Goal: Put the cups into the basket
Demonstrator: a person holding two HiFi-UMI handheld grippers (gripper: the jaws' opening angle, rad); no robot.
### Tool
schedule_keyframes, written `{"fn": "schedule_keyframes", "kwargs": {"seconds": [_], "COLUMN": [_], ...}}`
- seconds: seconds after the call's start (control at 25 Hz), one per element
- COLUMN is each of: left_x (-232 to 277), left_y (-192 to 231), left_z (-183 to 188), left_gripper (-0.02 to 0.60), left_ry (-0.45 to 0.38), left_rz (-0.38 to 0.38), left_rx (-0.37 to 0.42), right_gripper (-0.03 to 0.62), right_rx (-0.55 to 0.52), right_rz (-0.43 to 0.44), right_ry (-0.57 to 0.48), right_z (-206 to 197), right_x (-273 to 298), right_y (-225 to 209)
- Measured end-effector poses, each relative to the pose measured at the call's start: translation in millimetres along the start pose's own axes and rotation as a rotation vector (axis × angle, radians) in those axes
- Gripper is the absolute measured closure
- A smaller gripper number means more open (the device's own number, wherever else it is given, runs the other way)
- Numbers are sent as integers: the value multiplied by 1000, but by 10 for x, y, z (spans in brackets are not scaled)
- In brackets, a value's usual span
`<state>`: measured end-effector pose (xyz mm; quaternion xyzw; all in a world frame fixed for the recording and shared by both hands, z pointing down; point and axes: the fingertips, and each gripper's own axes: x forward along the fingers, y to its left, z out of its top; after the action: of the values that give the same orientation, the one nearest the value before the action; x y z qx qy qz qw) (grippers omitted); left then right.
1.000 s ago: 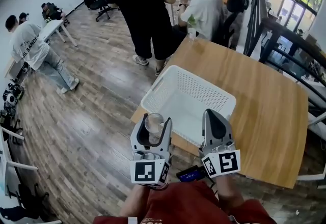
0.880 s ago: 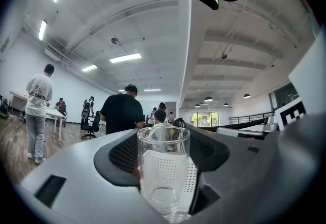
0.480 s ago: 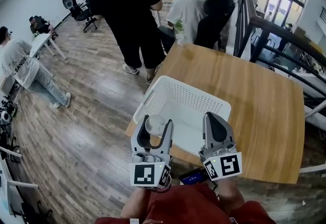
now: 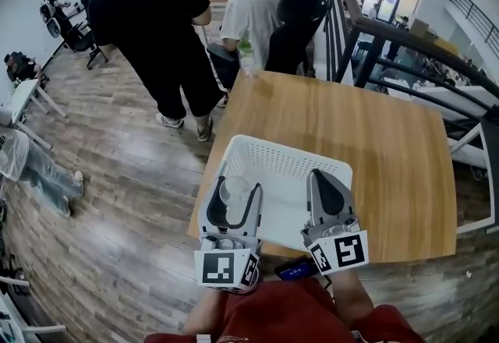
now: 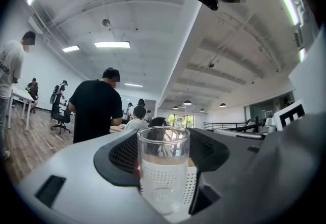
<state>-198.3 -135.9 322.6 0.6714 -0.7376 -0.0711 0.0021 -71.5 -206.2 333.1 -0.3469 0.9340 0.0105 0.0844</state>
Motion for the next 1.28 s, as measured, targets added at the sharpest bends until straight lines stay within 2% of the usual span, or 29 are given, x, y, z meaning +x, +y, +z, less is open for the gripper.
{"fn": "schedule_keyframes", "kwargs": {"seconds": [0.36,0.8,1.28], "left_x": [298,554,638], "left_y": [202,165,23], "left_z": [-12,-48,-236], "left_gripper": [291,291,292], "left_ry": [24,62,104], "left_rz": [-158,-382,-479], "left_rx": [-18,-13,-15], "right_gripper": [589,589,589], "right_rx": [-48,-85,-67], "right_rz": [-121,-304,-391], "right_ry": [17,17,36], "right_z": [11,87,-6], "right_x": [248,243,-61], "right_y": [69,56,-192]}}
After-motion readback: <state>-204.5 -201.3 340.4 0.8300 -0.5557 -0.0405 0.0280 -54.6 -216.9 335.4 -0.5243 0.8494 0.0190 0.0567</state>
